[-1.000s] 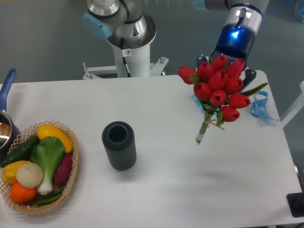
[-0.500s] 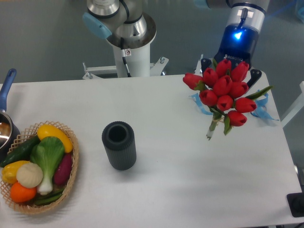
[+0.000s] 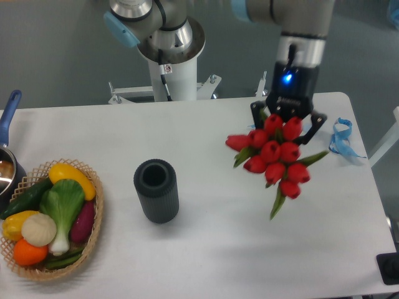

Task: Place the flowers on the table
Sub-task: 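Lower the tulip bouquet down onto the table beside the black vase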

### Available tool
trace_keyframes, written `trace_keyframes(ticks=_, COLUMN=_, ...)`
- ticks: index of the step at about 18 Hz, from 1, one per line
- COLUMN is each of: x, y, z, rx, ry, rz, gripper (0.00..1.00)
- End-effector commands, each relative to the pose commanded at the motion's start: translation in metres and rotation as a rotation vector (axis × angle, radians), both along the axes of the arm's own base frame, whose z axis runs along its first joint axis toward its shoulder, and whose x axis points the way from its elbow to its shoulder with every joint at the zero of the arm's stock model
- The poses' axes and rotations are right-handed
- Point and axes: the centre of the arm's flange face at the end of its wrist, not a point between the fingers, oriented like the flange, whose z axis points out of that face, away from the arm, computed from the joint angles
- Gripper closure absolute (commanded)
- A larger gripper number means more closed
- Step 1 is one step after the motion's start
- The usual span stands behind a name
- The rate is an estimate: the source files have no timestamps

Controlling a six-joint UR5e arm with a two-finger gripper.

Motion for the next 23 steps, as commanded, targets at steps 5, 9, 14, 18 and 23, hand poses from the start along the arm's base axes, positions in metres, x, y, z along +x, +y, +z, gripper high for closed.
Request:
trace_keyframes(ticks=5, x=0.001, y=0.032, z=-0.043, rx=-0.249, ry=0.049, rz=-0.016, gripper=0.58)
trace_keyframes(ticks=9, x=-0.009, y=0.059, z=-0.077, rx=-0.366, ry=0.075, rz=-0.027, gripper=0.58)
trace_keyframes(ticks=14, x=-0.023, y=0.091, z=-0.133, rx=-0.526, ry=0.107, rz=-0.021, gripper=0.58)
trace_keyframes(ticks=18, x=-0.028, y=0.097, z=-0.166, rx=-0.557, ry=0.076, rz=-0.017, gripper=0.58)
trace_keyframes(ticks=23, x=-0.032, y=0.1, z=-0.189, rx=-0.567, ry=0.046, rz=0.004, gripper=0.58)
